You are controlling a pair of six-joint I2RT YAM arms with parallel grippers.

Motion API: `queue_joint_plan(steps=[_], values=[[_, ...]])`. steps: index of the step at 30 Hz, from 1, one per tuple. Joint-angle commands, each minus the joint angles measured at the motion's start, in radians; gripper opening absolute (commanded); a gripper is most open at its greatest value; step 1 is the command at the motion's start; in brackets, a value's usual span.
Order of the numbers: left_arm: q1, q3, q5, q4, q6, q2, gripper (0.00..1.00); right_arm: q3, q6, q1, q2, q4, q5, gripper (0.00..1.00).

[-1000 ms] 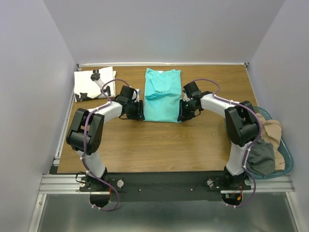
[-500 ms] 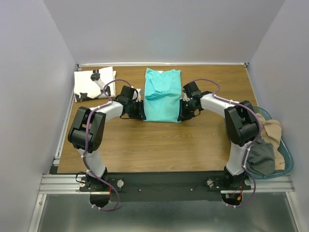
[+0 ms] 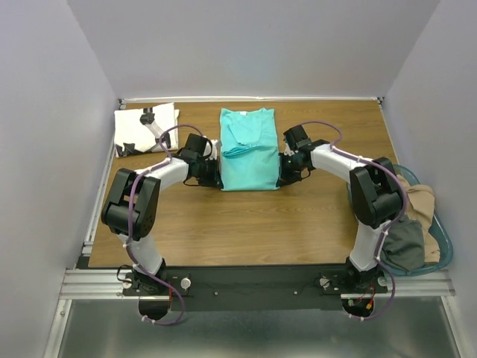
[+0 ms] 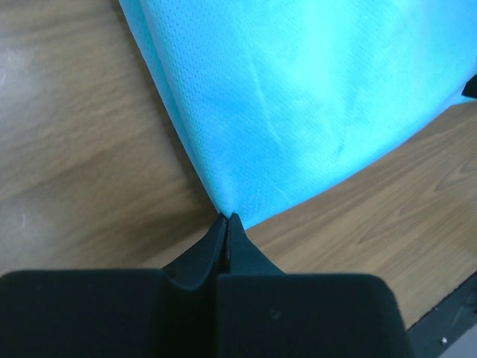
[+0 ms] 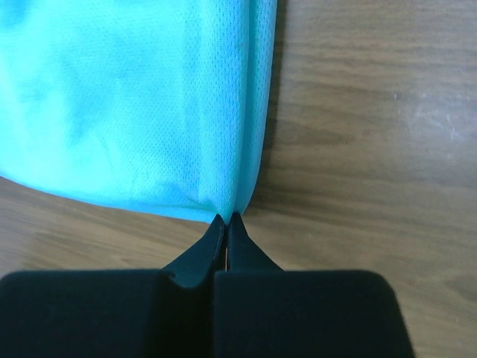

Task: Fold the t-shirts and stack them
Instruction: Fold the tshirt

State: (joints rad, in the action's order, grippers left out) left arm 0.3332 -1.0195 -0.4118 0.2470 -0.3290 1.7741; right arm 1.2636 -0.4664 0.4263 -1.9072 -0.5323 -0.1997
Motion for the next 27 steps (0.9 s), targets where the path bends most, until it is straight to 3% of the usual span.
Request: queue_joint_plan(steps=[1, 8, 21, 27], values=[[0.0, -0.07, 0.016, 0.095, -0.01, -0.103, 0.0, 0.016, -0.018, 0.003, 0.094, -0.066, 0.037, 0.0], [0.0, -0.12, 0.022, 0.184, -0.033, -0.203, 0.0, 0.046, -0.026, 0.003, 0.204, -0.176, 0.063, 0.0], [0.027, 0.145, -0.053, 0.259, -0.107, -0.468, 0.0, -0.078, -0.029, 0.043, 0.411, -0.35, 0.057, 0.0], [0.095, 0.176, -0.07, 0.339, -0.205, -0.617, 0.0, -0.096, -0.093, 0.084, 0.534, -0.463, 0.059, 0.0]])
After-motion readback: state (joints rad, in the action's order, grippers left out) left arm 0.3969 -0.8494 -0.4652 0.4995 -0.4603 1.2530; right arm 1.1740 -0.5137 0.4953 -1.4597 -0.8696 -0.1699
